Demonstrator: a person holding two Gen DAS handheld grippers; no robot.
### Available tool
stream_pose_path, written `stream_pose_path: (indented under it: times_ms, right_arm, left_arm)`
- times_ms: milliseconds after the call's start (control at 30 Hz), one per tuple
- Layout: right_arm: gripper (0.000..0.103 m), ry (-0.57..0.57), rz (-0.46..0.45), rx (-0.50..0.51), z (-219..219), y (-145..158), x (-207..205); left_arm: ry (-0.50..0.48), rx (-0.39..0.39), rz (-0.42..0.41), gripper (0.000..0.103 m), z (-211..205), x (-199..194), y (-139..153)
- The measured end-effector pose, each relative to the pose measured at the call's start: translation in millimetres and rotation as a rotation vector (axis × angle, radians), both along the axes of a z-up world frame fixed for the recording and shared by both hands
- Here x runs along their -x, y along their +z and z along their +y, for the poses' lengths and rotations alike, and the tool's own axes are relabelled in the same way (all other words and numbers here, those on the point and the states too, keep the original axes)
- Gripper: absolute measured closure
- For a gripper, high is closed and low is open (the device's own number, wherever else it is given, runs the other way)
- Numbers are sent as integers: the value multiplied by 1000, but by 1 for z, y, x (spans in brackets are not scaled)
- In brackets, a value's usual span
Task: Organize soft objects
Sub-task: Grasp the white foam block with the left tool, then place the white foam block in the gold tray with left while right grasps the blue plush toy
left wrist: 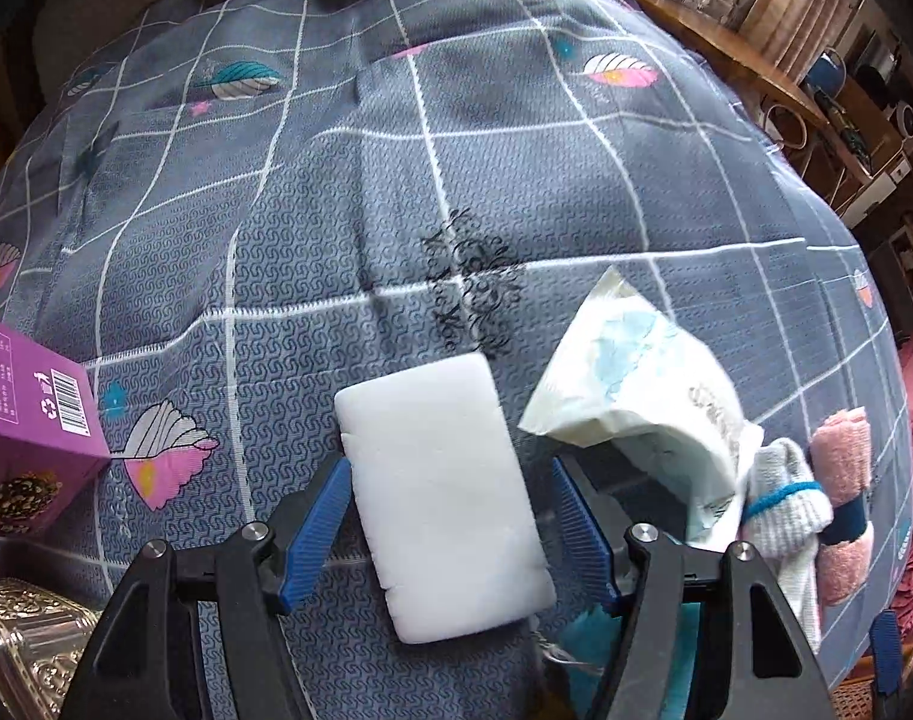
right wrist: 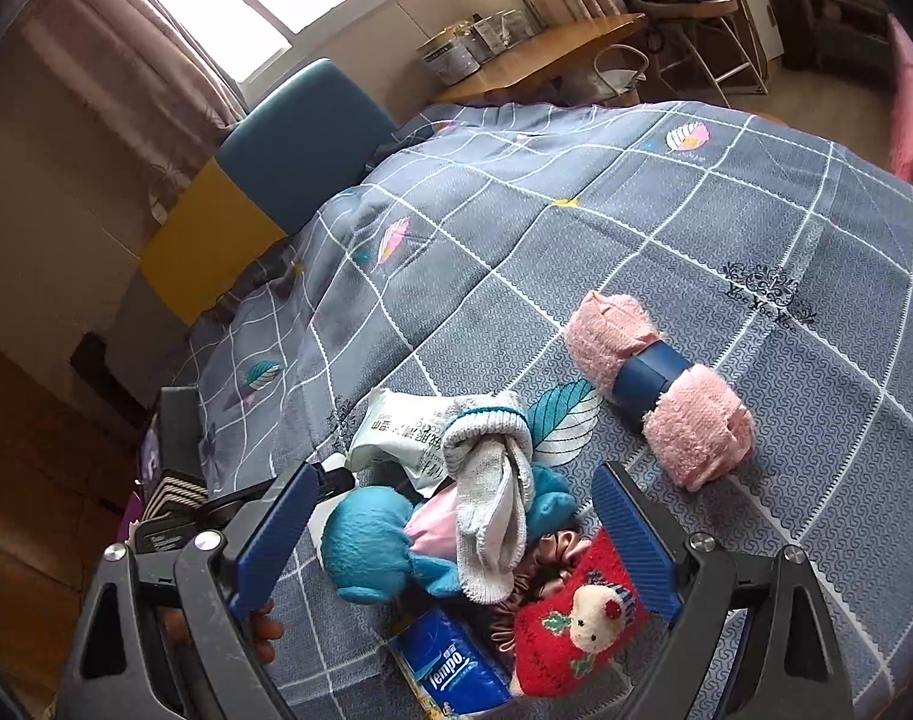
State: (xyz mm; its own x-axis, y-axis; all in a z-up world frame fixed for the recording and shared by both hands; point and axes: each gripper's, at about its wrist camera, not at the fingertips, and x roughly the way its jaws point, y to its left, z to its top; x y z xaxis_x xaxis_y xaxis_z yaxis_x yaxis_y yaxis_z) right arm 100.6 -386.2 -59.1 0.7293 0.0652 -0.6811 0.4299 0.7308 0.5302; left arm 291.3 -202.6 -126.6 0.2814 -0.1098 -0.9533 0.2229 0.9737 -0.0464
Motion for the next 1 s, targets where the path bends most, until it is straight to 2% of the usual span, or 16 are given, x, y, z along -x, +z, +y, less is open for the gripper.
stream_pose_path:
  times_ms: [33, 67, 167, 433, 533, 633, 833, 967, 1000]
  right_arm:
    - [10, 1, 0, 1, 0, 0, 0]
    - [10, 2, 0, 6, 1, 0, 0]
    - [10, 13, -1, 30, 4, 2, -2]
    - [16, 67, 31, 108, 18, 1, -9]
    - [21, 114, 53, 130, 27, -2, -15]
    - [22, 197, 81, 140, 41, -7, -23]
    - [22, 376, 143, 270, 83, -16, -47]
    - [22, 457, 201, 373, 106, -31, -68]
    - [25, 467, 228, 397, 110, -37, -72]
  left_arm:
    - [2, 4, -3, 37, 3, 1, -2]
    - [5, 16, -5, 51, 6, 2, -4]
    - [27, 86, -28, 55, 22, 10, 0]
    - [52, 114, -139, 55, 45, 46, 28]
    - [43, 106, -186, 55, 53, 68, 40]
    - [46, 113, -224, 55, 65, 85, 52]
    - [37, 147, -276, 56, 78, 97, 85]
    - [8, 172, -303, 56, 76, 99, 106]
    - [-3, 176, -309, 56, 75, 99, 112]
